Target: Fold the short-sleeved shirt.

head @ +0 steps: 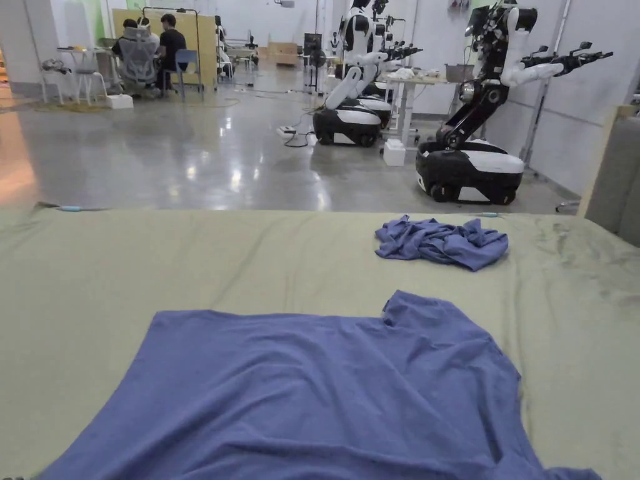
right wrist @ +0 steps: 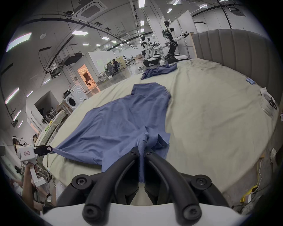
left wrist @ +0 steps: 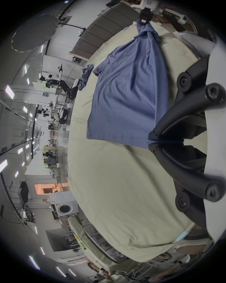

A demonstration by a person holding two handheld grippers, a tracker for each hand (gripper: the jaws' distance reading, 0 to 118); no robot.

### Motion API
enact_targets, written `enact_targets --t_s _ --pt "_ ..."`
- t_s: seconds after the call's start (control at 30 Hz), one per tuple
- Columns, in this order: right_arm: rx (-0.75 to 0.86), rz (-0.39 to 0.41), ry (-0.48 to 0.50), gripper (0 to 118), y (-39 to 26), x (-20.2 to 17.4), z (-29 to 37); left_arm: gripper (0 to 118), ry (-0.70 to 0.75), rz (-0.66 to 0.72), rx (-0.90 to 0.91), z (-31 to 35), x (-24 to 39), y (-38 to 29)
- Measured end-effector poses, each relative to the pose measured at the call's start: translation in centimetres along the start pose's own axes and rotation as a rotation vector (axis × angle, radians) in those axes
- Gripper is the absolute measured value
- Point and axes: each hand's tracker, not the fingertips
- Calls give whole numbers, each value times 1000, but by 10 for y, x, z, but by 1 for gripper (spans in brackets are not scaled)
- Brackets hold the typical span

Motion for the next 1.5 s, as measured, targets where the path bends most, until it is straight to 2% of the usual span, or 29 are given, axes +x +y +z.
enact_targets --t_s 0.2,0.3,0.47,0.5,0.53,0.57,0.6,0.63,0.7,0.77,0.8,0.83,0.87,0.9,0.97,1.07,1.1,1.13,1.17,1.2,1.23,1.33,1.4,1.43,1.5 --pt "-68 -7 -48 5 -26 9 -4 4 0 3 -75 4 3 -40" --pt "-90 27 -82 5 -33 11 -5 4 3 1 -97 2 1 -53" --pt "-122 38 -135 6 -42 11 -11 4 0 94 -101 -4 -12 -59" --pt "-126 73 -141 16 -45 9 -14 5 -11 106 -102 -7 -14 -60" --pt "-111 126 -160 37 -49 6 -16 10 -27 105 -100 -10 -15 -62" --pt "-103 167 -187 70 -52 4 -18 25 -33 94 -98 -11 -15 -64" --pt "-113 179 -205 104 -54 2 -18 67 -36 87 -97 -9 -14 -66" --pt "-121 167 -204 111 -54 0 -15 94 -41 76 -104 -4 -13 -66" --pt "-72 139 -179 110 -52 -5 0 96 -100 93 -53 15 -11 -68" --pt "-13 102 -203 110 -51 -13 15 95 -86 95 -32 34 -8 -69" --pt "11 96 -205 105 -53 -17 22 89 -84 94 -17 42 -5 -69" --pt "17 90 -196 91 -55 -20 28 72 -82 97 0 51 -5 -72" --pt "23 86 -181 57 -55 -24 32 39 -70 112 17 55 -3 -73" --pt "19 81 -175 7 -56 -27 35 0 -56 121 18 57 -1 -74" --pt "-3 103 -238 6 -63 -30 33 0 -32 167 33 56 -3 -79" --pt "-39 148 -230 6 -67 -41 27 0 -82 227 -7 49 -11 -82" --pt "-43 152 -225 6 -68 -42 26 2 -79 219 -2 46 -11 -84" --pt "-47 145 -216 6 -67 -39 28 19 -62 201 14 43 -10 -84" --pt "-44 132 -211 6 -67 -39 28 60 -36 179 33 42 -10 -82" --pt "-34 105 -199 6 -67 -38 27 112 -40 162 46 37 -10 -81" --pt "-25 83 -189 6 -66 -36 28 118 -49 153 36 30 -11 -80" --pt "-19 60 -186 6 -62 -32 29 118 -120 160 -33 8 -15 -74" --pt "-17 64 -197 6 -60 -31 30 114 -96 191 -110 -11 -18 -72" --pt "-19 65 -203 6 -59 -30 29 95 -74 209 -141 -19 -19 -72" --pt "-20 60 -214 6 -57 -26 27 13 -46 238 -144 -26 -19 -72"
